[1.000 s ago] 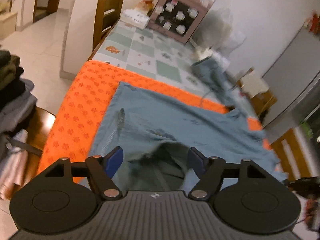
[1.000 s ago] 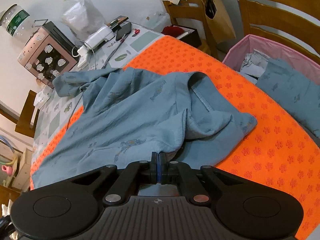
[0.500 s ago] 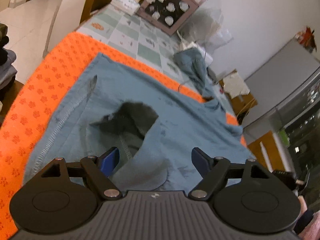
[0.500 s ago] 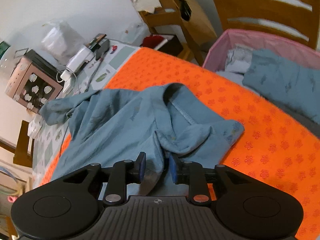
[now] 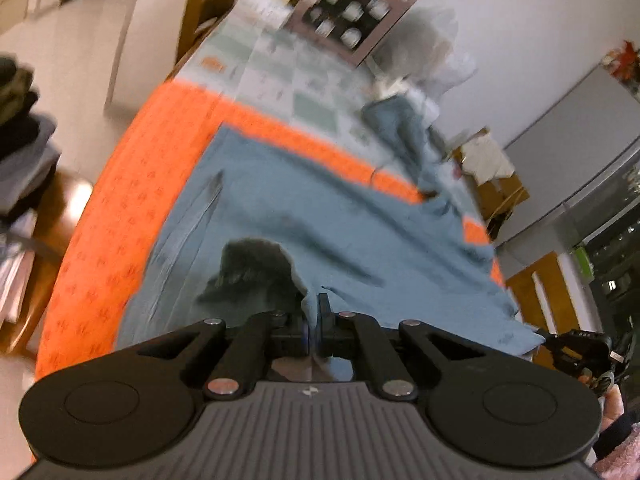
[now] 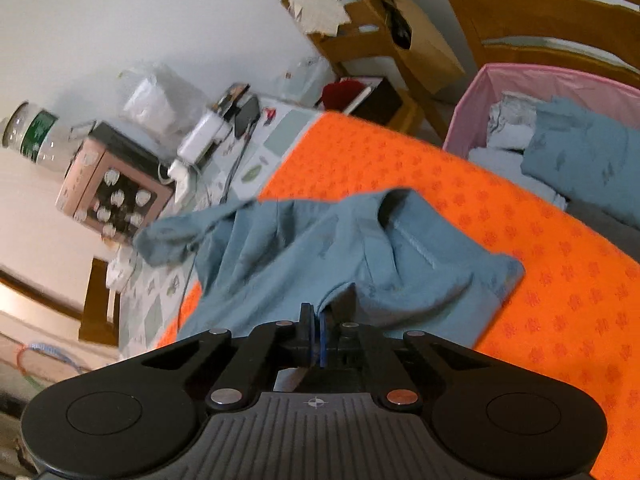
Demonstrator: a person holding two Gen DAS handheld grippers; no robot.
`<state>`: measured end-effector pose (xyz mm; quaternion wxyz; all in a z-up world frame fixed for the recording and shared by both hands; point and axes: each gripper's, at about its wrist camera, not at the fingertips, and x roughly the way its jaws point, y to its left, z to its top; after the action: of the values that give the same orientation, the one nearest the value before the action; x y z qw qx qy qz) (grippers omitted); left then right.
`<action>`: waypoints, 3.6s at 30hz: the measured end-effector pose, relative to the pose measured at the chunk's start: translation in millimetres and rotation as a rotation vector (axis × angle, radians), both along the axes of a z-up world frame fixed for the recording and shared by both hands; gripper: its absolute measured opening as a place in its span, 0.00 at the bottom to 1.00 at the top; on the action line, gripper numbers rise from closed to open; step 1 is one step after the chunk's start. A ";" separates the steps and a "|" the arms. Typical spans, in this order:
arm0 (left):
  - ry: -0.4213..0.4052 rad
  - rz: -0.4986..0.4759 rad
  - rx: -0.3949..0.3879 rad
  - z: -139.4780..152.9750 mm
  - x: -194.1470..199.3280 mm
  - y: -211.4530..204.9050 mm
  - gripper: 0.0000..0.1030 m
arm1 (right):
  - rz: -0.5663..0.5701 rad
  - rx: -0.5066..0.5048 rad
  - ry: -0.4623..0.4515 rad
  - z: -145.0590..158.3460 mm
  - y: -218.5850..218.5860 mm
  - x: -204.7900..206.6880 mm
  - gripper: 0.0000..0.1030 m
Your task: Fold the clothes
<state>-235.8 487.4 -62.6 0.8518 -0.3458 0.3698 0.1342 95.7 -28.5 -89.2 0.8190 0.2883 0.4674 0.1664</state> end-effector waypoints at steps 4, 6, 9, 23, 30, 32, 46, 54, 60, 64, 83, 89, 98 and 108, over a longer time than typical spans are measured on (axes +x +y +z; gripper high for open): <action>0.106 -0.001 -0.004 -34.0 -6.4 -6.3 0.03 | 0.042 -0.117 0.057 -27.3 6.0 -12.2 0.05; 0.148 -0.018 0.019 -47.3 -8.8 -12.0 0.04 | 0.045 -0.172 0.085 -43.3 8.7 -17.8 0.05; 0.135 -0.033 0.041 -50.6 -14.5 -16.3 0.07 | 0.043 -0.192 0.100 -54.5 7.9 -23.8 0.05; -0.047 0.076 -0.007 -38.8 3.5 18.1 0.02 | 0.096 -0.275 0.054 -43.0 19.6 -21.7 0.05; -0.064 0.065 0.091 -6.2 22.4 32.1 0.02 | 0.056 -0.193 0.021 -21.6 10.1 -26.7 0.05; -0.020 0.052 0.098 -15.7 32.8 37.1 0.03 | 0.057 -0.198 0.015 -21.5 11.8 -25.0 0.05; 0.074 0.140 0.221 -1.1 28.5 57.0 0.75 | 0.204 -0.467 -0.080 11.1 36.7 -33.5 0.31; 0.093 0.096 0.257 21.8 77.7 76.3 0.75 | 0.422 -0.535 -0.256 73.4 80.8 8.8 0.38; 0.156 0.044 0.271 -2.0 136.1 95.8 0.75 | 0.536 -0.535 -0.279 66.1 127.1 80.1 0.39; 0.210 0.050 0.299 -26.0 164.1 110.5 0.75 | 0.587 -0.534 -0.278 43.9 159.3 128.0 0.39; 0.231 0.036 0.301 -60.5 218.6 126.2 0.07 | 0.665 -0.558 -0.219 -52.4 247.2 246.3 0.45; 0.205 0.038 0.292 -58.2 217.1 125.5 0.04 | 0.656 -0.551 -0.211 -51.7 247.0 251.9 0.03; 0.100 0.048 0.294 -16.4 194.0 118.9 0.03 | 0.640 -0.472 -0.324 18.4 229.1 227.8 0.02; -0.037 -0.016 0.301 55.1 128.2 88.4 0.03 | 0.664 -0.413 -0.432 111.7 187.0 143.2 0.02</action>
<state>-107.6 575.8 -7.5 0.9018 -0.2135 0.3326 0.1750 239.0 158.5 22.5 0.8403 -0.0885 0.3765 0.3798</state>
